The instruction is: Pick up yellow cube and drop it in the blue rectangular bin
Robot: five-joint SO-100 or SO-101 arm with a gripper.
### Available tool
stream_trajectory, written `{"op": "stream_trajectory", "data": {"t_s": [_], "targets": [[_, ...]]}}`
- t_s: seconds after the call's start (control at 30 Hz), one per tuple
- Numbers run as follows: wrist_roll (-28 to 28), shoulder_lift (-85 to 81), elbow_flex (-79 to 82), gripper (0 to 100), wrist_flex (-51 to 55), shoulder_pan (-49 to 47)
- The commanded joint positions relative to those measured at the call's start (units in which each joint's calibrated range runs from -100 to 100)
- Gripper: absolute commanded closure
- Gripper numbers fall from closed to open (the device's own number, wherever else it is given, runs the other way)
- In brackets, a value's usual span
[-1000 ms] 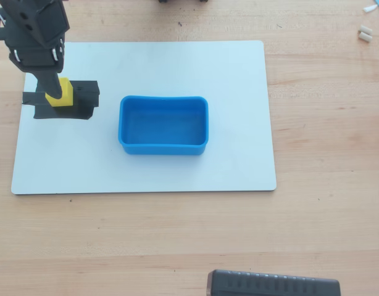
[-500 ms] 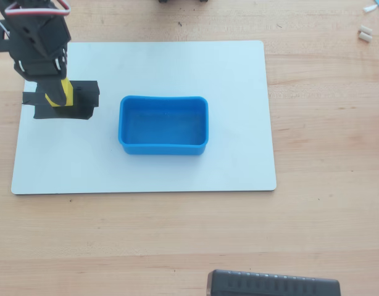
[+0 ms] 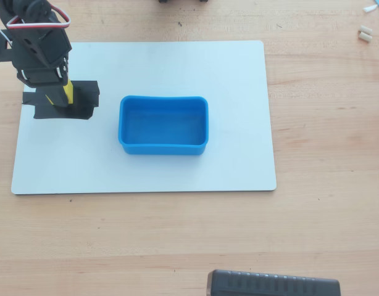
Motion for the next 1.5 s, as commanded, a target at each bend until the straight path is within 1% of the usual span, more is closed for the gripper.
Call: {"op": "stream_trajectory", "data": {"t_s": [0.0,0.2,0.4,0.53,0.87,0.97,1.1,1.13,1.2,1.23,1.33,1.47], "targets": [[-1.27,-0.87,-5.97,91,2.86,-0.51],[-5.52,-1.62,-16.97,91,13.43,-3.42],[-10.26,-3.38,-26.52,91,22.1,-10.71],[-13.28,-5.98,-24.61,91,22.18,-17.4],[-20.51,-5.24,-25.15,91,21.11,-33.01],[-21.34,-5.15,-24.34,91,20.45,-34.21],[-21.39,-5.98,-22.7,91,20.12,-32.93],[-21.39,-6.26,-22.43,88,20.12,-32.41],[-21.34,-6.91,-21.43,79,20.12,-31.81],[-21.39,-7.38,-20.7,77,20.12,-31.64],[-21.34,-8.86,-18.61,75,20.12,-31.3],[-21.34,-14.34,-15.7,75,20.12,-30.87]]}}
